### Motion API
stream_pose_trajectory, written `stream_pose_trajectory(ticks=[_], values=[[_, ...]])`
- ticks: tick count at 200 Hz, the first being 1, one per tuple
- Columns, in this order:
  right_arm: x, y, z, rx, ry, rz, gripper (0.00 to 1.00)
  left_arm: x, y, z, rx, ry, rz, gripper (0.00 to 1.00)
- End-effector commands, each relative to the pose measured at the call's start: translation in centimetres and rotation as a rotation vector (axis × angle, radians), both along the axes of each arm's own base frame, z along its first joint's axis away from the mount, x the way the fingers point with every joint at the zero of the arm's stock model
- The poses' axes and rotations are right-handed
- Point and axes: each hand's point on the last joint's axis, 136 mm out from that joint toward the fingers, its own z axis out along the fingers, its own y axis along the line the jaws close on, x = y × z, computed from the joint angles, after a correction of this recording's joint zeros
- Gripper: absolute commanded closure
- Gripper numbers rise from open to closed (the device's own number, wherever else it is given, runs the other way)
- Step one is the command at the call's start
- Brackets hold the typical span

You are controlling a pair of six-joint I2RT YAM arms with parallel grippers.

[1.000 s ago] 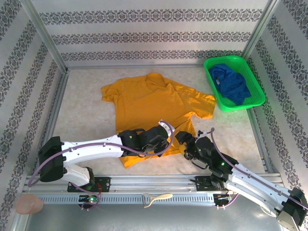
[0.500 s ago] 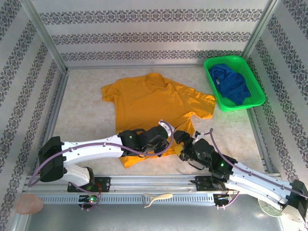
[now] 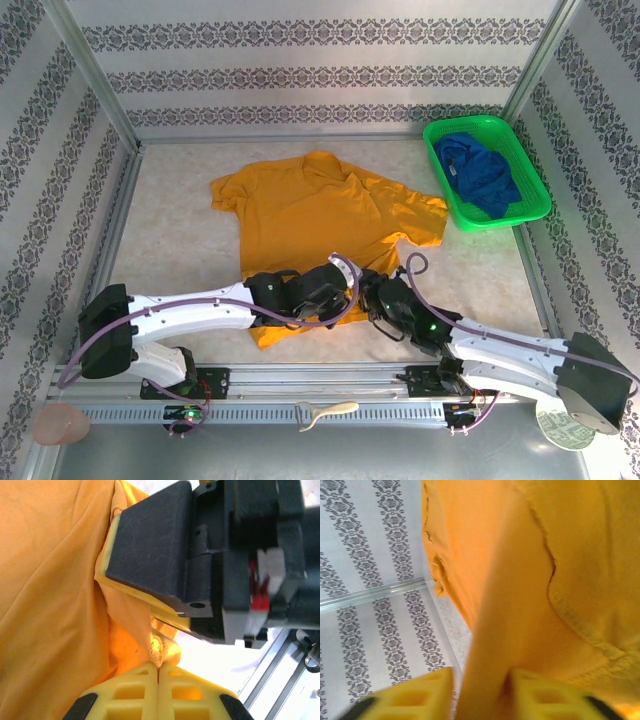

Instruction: Fold the inside-out t-shirt

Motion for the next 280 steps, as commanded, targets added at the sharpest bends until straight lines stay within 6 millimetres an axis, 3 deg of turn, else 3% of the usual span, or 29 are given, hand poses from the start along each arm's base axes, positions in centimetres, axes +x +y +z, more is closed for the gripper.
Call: stream_pose_trajectory(ticks=[1, 20, 39, 95, 113, 139, 147, 153, 161, 173, 184, 187, 204, 214, 223, 244, 280], values=[[1.2, 1.4, 4.2, 0.108, -0.098, 0.017, 1.00, 0.5, 0.8, 1.1, -0.012, -0.062, -0.006, 0.83], [1.2, 1.2, 5.1, 0.107, -0.122, 0.022, 1.00, 0.8, 1.8, 1.0, -0.025, -0.101, 0.015, 0.40], [1.1, 0.6, 6.0, 0.107, -0.143, 0.017, 1.00, 0.6, 2.3, 0.7, -0.045, -0.122, 0.012, 0.26], [1.0, -0.4, 7.0, 0.103, -0.162, 0.007, 1.00, -0.3, 0.0, -1.2, 0.006, -0.168, -0.061, 0.17], [0.9, -0.3, 7.0, 0.107, -0.163, 0.010, 1.00, 0.6, -0.3, -2.2, 0.046, -0.200, -0.027, 0.15], [0.9, -0.4, 7.2, 0.112, -0.165, 0.013, 1.00, 2.7, 0.9, -3.1, 0.122, -0.282, 0.077, 0.14], [0.8, -0.5, 7.2, 0.112, -0.165, 0.012, 1.00, 3.3, 1.4, -3.1, 0.141, -0.308, 0.115, 0.16], [0.8, -0.5, 7.2, 0.113, -0.165, 0.013, 1.00, 3.8, 1.8, -3.1, 0.159, -0.323, 0.139, 0.24], [0.8, -0.6, 7.1, 0.112, -0.164, 0.014, 1.00, 4.5, 2.2, -2.9, 0.173, -0.338, 0.163, 0.43], [0.7, -0.7, 7.2, 0.116, -0.165, 0.015, 1.00, 5.4, 2.5, -2.3, 0.170, -0.341, 0.189, 0.80], [0.6, -0.9, 7.1, 0.115, -0.170, 0.017, 1.00, 6.1, 2.2, -1.1, 0.142, -0.329, 0.176, 1.00], [0.6, -1.0, 7.0, 0.114, -0.173, 0.019, 0.97, 6.3, 2.1, -0.7, 0.133, -0.325, 0.173, 1.00], [0.1, -1.5, 6.7, 0.087, -0.191, 0.037, 0.61, 7.2, 1.8, 2.8, 0.068, -0.285, 0.145, 1.00], [-0.3, -2.1, 6.2, 0.057, -0.202, 0.050, 0.55, 7.5, 1.8, 4.9, 0.035, -0.260, 0.129, 1.00], [-0.8, -2.4, 5.7, 0.034, -0.218, 0.067, 0.55, 7.7, 1.9, 6.4, 0.011, -0.224, 0.109, 1.00], [-2.1, -2.5, 5.1, -0.051, -0.293, 0.163, 0.67, 7.6, 2.2, 9.0, 0.010, -0.210, 0.071, 1.00], [-4.8, 0.6, 4.4, -0.173, -0.400, 0.360, 0.83, 6.9, 2.2, 11.3, 0.015, -0.201, 0.026, 1.00]])
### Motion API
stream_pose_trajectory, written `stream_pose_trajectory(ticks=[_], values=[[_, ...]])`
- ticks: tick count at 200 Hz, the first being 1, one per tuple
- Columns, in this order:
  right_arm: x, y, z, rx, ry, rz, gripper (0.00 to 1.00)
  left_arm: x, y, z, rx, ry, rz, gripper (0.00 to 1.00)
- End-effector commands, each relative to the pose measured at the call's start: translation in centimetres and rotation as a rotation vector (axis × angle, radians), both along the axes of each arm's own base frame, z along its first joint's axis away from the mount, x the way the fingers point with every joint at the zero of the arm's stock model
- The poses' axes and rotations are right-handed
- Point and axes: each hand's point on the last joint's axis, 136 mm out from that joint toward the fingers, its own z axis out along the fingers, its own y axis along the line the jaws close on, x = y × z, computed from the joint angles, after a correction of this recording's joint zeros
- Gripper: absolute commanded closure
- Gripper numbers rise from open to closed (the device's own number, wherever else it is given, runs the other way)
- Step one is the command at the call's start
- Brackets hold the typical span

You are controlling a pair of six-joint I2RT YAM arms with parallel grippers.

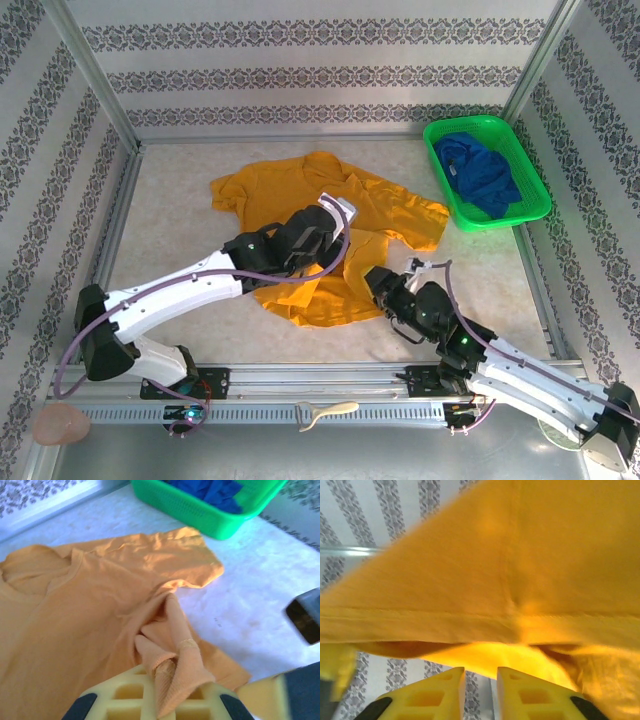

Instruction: Fold the inside-out t-shirt

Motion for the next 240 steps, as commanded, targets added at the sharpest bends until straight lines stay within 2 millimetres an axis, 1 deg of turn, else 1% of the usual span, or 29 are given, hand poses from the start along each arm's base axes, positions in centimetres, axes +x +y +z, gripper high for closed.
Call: stream_pose_trajectory(ticks=[1, 13, 27, 43, 58, 74, 85, 92, 94, 96, 101, 103, 115, 126, 130, 142, 148, 173, 183, 186, 190, 205, 224, 240], values=[[-2.0, 2.1, -1.6, -0.159, -0.104, 0.142, 0.83, -1.8, 1.0, -1.2, 0.105, 0.068, -0.079, 1.00], [-2.4, 3.2, -1.6, -0.204, -0.145, 0.170, 0.88, -1.9, 1.1, -0.6, 0.104, 0.066, -0.083, 1.00], [-2.4, 4.4, -1.5, -0.237, -0.186, 0.182, 0.94, -2.1, 1.1, 0.0, 0.096, 0.066, -0.089, 1.00], [-1.7, 5.6, -1.6, -0.263, -0.223, 0.181, 1.00, -2.3, 1.2, 0.8, 0.084, 0.066, -0.095, 1.00], [-0.9, 7.0, -1.6, -0.285, -0.260, 0.177, 1.00, -2.5, 1.2, 1.6, 0.075, 0.066, -0.106, 1.00], [0.4, 8.4, -1.9, -0.334, -0.299, 0.157, 1.00, -3.0, 1.2, 2.3, 0.076, 0.073, -0.128, 1.00], [1.8, 8.4, -2.2, -0.366, -0.326, 0.092, 1.00, -3.4, 1.4, 2.9, 0.071, 0.080, -0.139, 1.00], [2.6, 8.4, -2.7, -0.401, -0.340, 0.072, 1.00, -3.7, 1.4, 3.4, 0.062, 0.088, -0.145, 1.00], [2.8, 8.4, -3.0, -0.415, -0.343, 0.073, 1.00, -3.8, 1.4, 3.6, 0.056, 0.089, -0.150, 1.00], [3.2, 8.8, -2.4, -0.414, -0.357, 0.066, 1.00, -3.9, 1.4, 3.8, 0.049, 0.090, -0.152, 1.00], [3.9, 9.2, -2.5, -0.447, -0.375, 0.063, 1.00, -4.1, 1.4, 4.2, 0.033, 0.095, -0.159, 1.00], [4.1, 9.4, -2.2, -0.444, -0.391, 0.058, 1.00, -4.2, 1.3, 4.4, 0.026, 0.096, -0.162, 1.00], [5.2, 10.1, -2.5, -0.529, -0.459, 0.049, 1.00, -4.5, 1.2, 5.8, -0.015, 0.093, -0.172, 1.00], [5.6, 10.5, -3.1, -0.601, -0.512, 0.058, 1.00, -4.7, 1.1, 6.8, -0.036, 0.089, -0.180, 1.00], [5.7, 10.7, -3.1, -0.609, -0.532, 0.064, 1.00, -4.7, 1.1, 7.1, -0.039, 0.088, -0.182, 1.00], [5.5, 10.9, -4.2, -0.676, -0.572, 0.103, 1.00, -5.0, 1.2, 7.7, -0.038, 0.083, -0.194, 1.00], [5.4, 10.5, -4.8, -0.710, -0.576, 0.108, 1.00, -5.0, 1.3, 7.9, -0.030, 0.082, -0.197, 1.00], [5.2, 7.6, -7.4, -0.868, -0.554, 0.096, 1.00, -5.4, 1.7, 8.3, -0.010, 0.078, -0.212, 1.00], [5.1, 7.1, -7.8, -0.919, -0.558, 0.115, 1.00, -5.4, 1.6, 8.8, -0.025, 0.072, -0.217, 1.00], [5.0, 7.2, -7.7, -0.925, -0.567, 0.122, 1.00, -5.4, 1.6, 9.0, -0.030, 0.070, -0.219, 1.00], [4.9, 7.2, -8.1, -0.955, -0.564, 0.140, 1.00, -5.4, 1.5, 9.2, -0.036, 0.068, -0.220, 1.00], [4.0, 8.2, -8.4, -1.028, -0.611, 0.204, 1.00, -5.3, 0.9, 9.9, -0.058, 0.061, -0.233, 1.00], [2.9, 9.4, -8.9, -1.110, -0.650, 0.247, 1.00, -5.1, 0.2, 10.3, -0.058, 0.055, -0.245, 1.00], [2.4, 10.0, -9.7, -1.145, -0.651, 0.256, 1.00, -4.8, -0.3, 10.1, -0.042, 0.064, -0.251, 1.00]])
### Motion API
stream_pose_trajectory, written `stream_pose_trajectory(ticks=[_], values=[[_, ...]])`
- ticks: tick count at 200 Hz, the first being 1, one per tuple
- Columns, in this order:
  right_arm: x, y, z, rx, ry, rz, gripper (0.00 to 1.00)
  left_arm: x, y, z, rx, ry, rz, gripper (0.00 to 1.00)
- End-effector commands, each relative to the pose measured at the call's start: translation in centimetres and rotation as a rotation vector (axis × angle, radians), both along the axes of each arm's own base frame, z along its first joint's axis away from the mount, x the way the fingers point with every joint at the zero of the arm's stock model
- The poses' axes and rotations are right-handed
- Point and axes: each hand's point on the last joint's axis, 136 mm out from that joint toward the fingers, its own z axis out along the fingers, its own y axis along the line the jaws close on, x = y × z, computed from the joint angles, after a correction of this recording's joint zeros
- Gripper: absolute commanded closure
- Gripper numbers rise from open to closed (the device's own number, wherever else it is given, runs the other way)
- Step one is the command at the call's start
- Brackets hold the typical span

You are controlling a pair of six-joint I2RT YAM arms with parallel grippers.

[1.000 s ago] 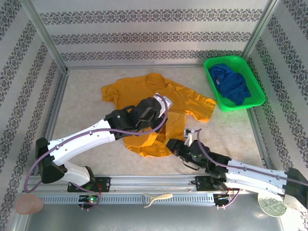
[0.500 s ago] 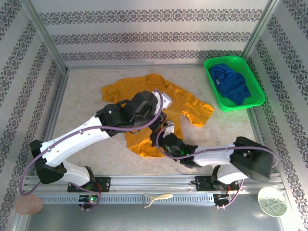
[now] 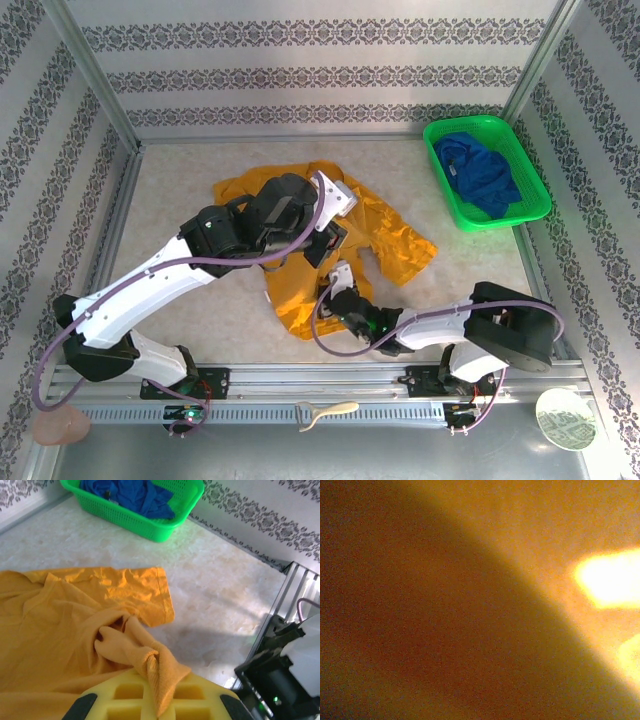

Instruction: Fold the inside-out t-shirt

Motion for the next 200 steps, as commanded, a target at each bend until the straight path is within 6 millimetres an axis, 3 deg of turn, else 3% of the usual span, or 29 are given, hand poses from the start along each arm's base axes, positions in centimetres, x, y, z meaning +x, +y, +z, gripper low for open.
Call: stream_pose_trajectory(ticks=[1, 32, 70, 96, 134, 145, 164, 200], values=[[-0.2, 0.5, -0.8, -0.132, -0.057, -0.001, 1.00, -0.1, -0.6, 0.9, 0.008, -0.015, -0.040, 1.00], [0.5, 0.2, -2.5, -0.109, 0.003, -0.052, 1.00, 0.1, -0.8, 0.8, 0.019, -0.009, -0.045, 1.00], [4.6, -1.7, -2.5, 0.071, 0.165, -0.142, 1.00, -0.5, -0.1, 1.1, 0.017, -0.001, -0.043, 1.00], [7.3, -2.0, -2.2, 0.190, 0.282, -0.178, 1.00, -1.5, -0.2, 1.7, -0.047, 0.032, -0.060, 1.00], [10.6, -4.2, -3.8, 0.441, 0.463, -0.335, 1.00, -3.2, -0.9, 3.2, -0.154, 0.061, -0.099, 1.00], [11.3, -4.4, -3.7, 0.516, 0.491, -0.352, 0.92, -4.0, -1.4, 3.9, -0.174, 0.060, -0.126, 1.00], [12.2, -5.0, -3.1, 0.606, 0.497, -0.360, 0.89, -4.8, -1.6, 5.0, -0.180, 0.039, -0.148, 1.00], [12.1, -8.1, -2.3, 0.641, 0.479, -0.386, 0.91, -4.9, 0.5, 5.4, -0.165, -0.002, -0.109, 1.00]])
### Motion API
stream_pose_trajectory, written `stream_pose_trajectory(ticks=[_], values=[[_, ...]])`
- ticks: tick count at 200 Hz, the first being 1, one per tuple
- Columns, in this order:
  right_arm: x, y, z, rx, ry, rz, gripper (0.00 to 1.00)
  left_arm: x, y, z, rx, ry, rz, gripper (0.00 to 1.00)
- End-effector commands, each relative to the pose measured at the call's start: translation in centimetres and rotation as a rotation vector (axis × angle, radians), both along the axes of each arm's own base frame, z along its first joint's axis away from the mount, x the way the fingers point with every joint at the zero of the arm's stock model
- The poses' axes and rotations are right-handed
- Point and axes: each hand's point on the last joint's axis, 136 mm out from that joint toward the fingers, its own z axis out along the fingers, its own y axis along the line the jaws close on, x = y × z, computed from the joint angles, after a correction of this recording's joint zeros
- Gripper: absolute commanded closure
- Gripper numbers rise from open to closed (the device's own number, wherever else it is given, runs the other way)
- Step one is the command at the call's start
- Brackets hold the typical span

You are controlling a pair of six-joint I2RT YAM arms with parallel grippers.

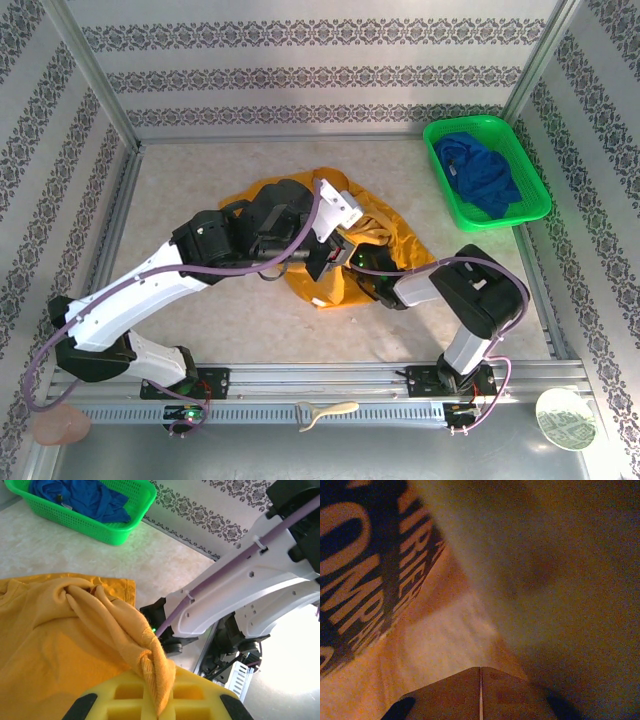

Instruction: Fold the inside-out t-shirt

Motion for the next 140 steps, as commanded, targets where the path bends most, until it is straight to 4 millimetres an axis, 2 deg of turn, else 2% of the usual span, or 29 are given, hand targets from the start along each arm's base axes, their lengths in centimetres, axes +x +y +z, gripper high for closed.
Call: stream_pose_trajectory(ticks=[1, 10, 17, 24, 46, 66, 82, 104, 116, 128, 140], values=[[0.0, -1.0, 1.9, 0.106, -0.016, -0.017, 0.91, -0.9, 1.7, 3.7, -0.093, -0.060, 0.015, 1.00], [-0.1, -1.3, 2.2, 0.097, -0.022, -0.017, 0.93, -0.8, 1.8, 3.7, -0.099, -0.061, 0.020, 1.00], [-0.3, -0.7, 2.6, 0.082, -0.030, 0.014, 0.94, -0.8, 1.7, 3.5, -0.104, -0.061, 0.018, 1.00], [-0.2, 0.4, 3.5, 0.067, -0.053, 0.049, 0.95, -0.7, 1.4, 3.4, -0.110, -0.060, 0.018, 1.00], [-1.6, 4.4, 4.4, -0.005, -0.073, 0.136, 0.97, 0.3, 0.0, 3.6, -0.120, -0.065, 0.030, 1.00], [-2.7, 7.3, 3.3, -0.060, -0.051, 0.161, 0.99, 0.5, -2.3, 4.8, -0.166, -0.051, -0.007, 1.00], [-1.6, 8.0, 1.8, -0.057, -0.006, 0.125, 1.00, -0.1, -4.7, 5.7, -0.206, -0.006, -0.071, 1.00], [1.3, 6.9, -0.2, -0.058, 0.065, 0.061, 0.97, -3.1, -7.7, 6.8, -0.229, 0.003, -0.171, 1.00], [2.7, 6.6, -0.3, -0.048, 0.077, 0.055, 0.93, -5.3, -8.9, 7.6, -0.257, 0.012, -0.224, 1.00], [4.0, 6.2, -0.3, -0.054, 0.096, 0.055, 0.84, -7.4, -10.0, 8.6, -0.306, 0.031, -0.273, 1.00], [4.9, 5.8, -0.3, -0.064, 0.113, 0.055, 0.71, -9.2, -10.8, 9.9, -0.383, 0.065, -0.322, 1.00]])
